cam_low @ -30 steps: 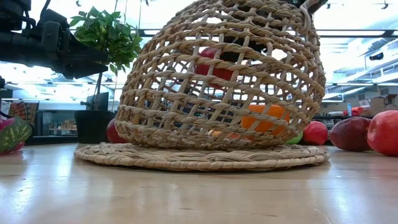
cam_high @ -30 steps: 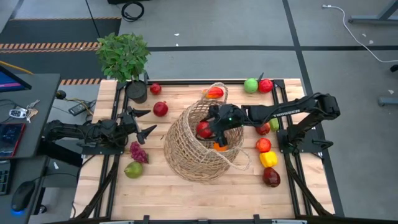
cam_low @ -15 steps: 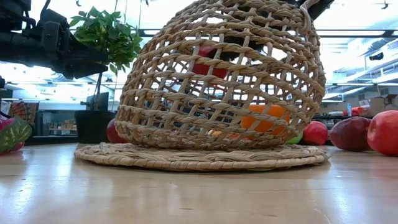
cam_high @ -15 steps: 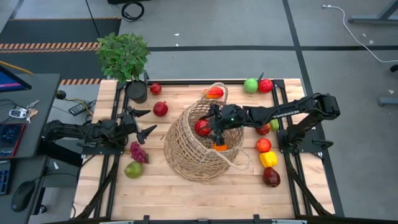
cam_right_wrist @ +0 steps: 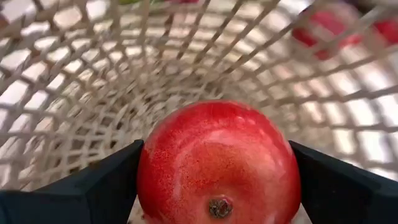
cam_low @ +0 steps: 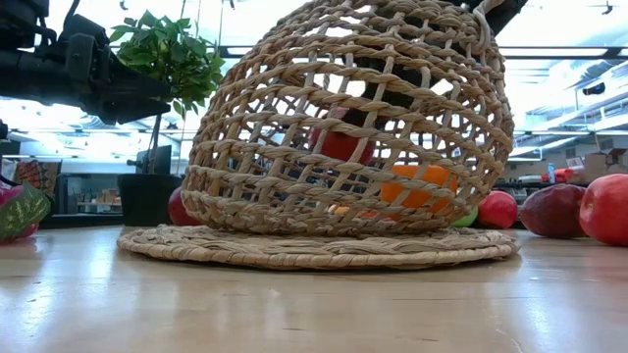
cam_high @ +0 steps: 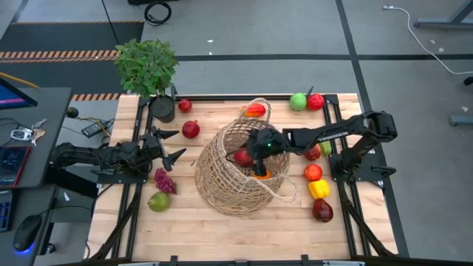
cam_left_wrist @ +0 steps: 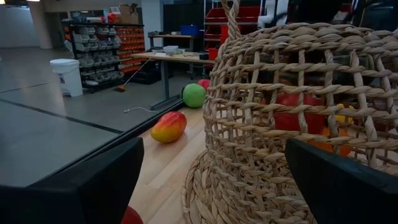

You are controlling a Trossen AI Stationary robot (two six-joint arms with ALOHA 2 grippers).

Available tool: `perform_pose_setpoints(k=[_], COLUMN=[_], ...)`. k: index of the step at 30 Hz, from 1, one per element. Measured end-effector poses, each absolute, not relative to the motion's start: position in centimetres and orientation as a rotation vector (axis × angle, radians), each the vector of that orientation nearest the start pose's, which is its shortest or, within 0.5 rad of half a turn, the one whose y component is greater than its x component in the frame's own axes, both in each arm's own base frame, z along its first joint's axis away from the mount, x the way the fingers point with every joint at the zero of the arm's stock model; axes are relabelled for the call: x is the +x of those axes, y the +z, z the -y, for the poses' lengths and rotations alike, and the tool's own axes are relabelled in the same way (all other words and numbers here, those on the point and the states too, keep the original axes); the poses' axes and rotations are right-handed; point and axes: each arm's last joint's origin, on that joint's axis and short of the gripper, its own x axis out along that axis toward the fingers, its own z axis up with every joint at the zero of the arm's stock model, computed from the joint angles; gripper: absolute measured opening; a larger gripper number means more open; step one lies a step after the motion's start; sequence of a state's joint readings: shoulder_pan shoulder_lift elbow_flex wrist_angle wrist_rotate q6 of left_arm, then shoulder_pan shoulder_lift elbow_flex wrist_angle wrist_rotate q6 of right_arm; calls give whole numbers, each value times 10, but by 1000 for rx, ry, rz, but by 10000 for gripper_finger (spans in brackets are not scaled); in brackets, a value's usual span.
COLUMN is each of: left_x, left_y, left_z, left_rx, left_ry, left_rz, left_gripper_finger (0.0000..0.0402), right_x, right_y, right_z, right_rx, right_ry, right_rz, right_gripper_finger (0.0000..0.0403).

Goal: Build produce basket
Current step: Put the red pomegranate into the brown basket, then put the red mango into the brown basket

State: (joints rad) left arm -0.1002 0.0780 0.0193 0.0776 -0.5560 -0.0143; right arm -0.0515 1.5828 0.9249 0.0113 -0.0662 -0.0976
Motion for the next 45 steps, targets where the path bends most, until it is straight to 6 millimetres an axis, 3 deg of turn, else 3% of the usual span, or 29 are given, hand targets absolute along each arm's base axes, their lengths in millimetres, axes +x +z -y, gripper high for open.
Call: perform_pose_setpoints(k=[4, 34, 45], left_x=[98, 98, 98], left_y=[171, 171, 171], left_z=[-5, -5, -5], left_rx=[-20, -20, -20], left_ry=[455, 455, 455], left_rz=[21, 21, 21], left_gripper_finger=[398, 398, 398], right_x=[332, 331, 328], right_y=[199, 201, 206], right_z=[15, 21, 29], right_rx=[9, 67, 194], right_ry=[87, 49, -10], right_rz=[-674, -672, -665], right_gripper_finger=[378, 394, 396])
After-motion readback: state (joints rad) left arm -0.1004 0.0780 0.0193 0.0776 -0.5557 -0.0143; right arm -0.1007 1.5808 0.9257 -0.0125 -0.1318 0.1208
